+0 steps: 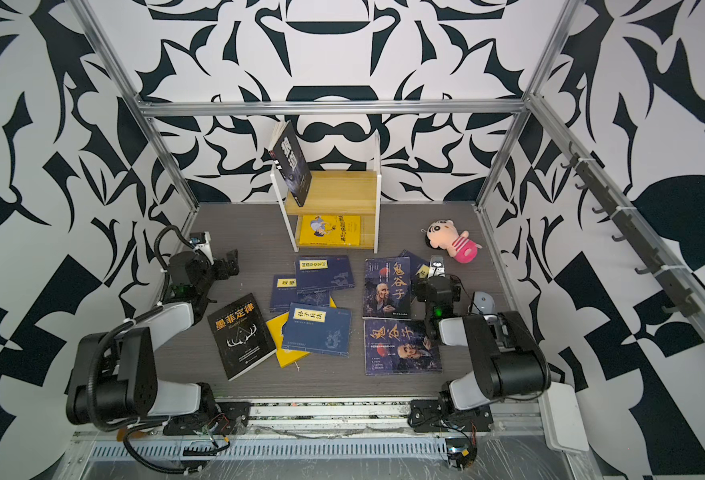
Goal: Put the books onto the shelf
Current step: 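Reach both grippers forward toward the blue books near the shelf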
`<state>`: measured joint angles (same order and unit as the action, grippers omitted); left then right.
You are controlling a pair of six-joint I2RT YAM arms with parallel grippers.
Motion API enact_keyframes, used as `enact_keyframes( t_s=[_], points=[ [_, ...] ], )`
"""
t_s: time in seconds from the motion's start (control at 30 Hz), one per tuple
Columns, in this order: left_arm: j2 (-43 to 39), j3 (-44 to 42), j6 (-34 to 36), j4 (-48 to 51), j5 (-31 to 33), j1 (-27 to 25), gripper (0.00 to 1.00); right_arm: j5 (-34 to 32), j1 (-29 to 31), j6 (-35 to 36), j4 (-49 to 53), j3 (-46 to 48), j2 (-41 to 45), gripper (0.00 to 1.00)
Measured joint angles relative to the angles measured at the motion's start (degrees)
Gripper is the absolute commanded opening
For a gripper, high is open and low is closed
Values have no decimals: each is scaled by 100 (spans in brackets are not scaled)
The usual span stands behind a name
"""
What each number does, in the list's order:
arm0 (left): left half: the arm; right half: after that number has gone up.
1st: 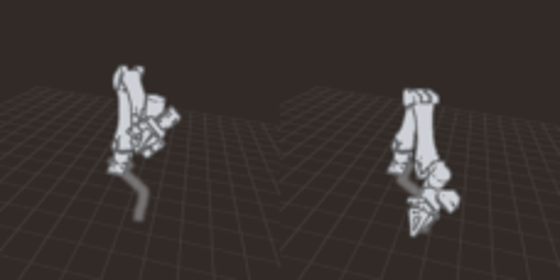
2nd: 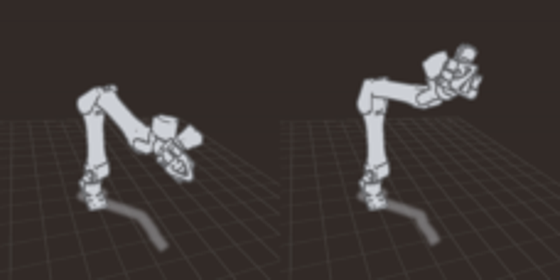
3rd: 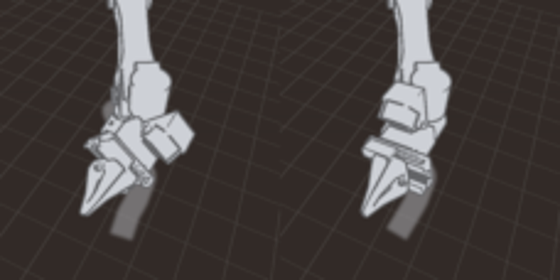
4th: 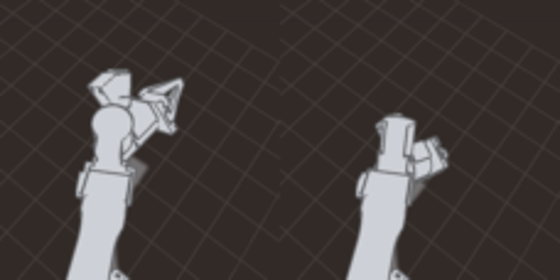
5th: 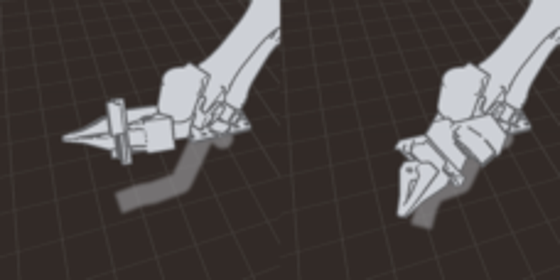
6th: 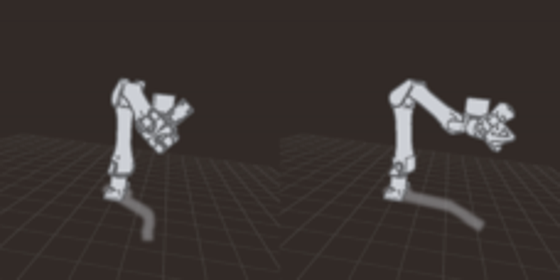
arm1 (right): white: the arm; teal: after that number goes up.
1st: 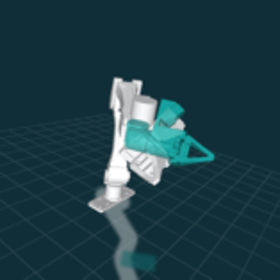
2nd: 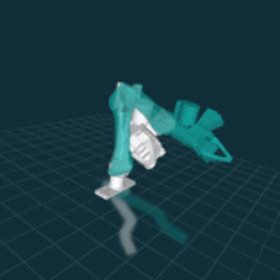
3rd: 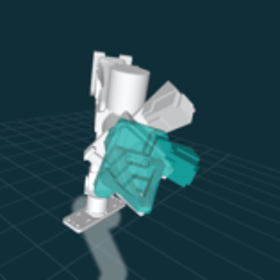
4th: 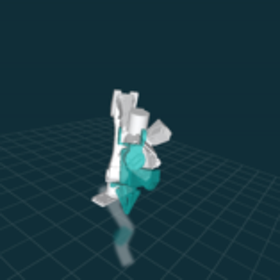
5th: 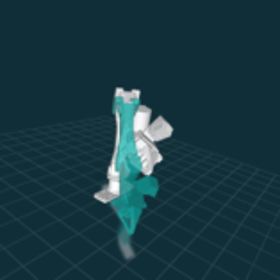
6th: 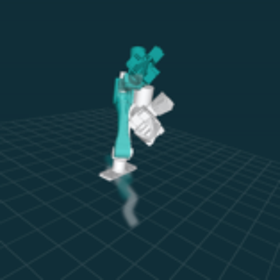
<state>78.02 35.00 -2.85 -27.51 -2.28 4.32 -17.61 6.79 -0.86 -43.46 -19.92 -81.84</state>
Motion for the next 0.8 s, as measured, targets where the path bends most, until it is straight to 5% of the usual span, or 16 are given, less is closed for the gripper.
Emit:
enact_keyframes(
  t_s=[0.23, 0.37, 0.57, 0.8],
  points=[
    [-35, 2052, -234, 2970, -164, -254, 100, 629, 7, -533, 1735, -573, 1657, 93],
    [-118, 2500, -688, 3974, -533, -256, 100, 1152, 94, -1154, 2640, -938, 2221, 87],
    [-37, 2380, -2090, 4122, -1661, -284, 99, 1663, 846, -1956, 3381, -1241, 2079, 82],
    [785, 2131, -3418, 3499, -2490, -723, 99, 1864, 1740, -2529, 3482, -1827, 846, 77]
  ],
)
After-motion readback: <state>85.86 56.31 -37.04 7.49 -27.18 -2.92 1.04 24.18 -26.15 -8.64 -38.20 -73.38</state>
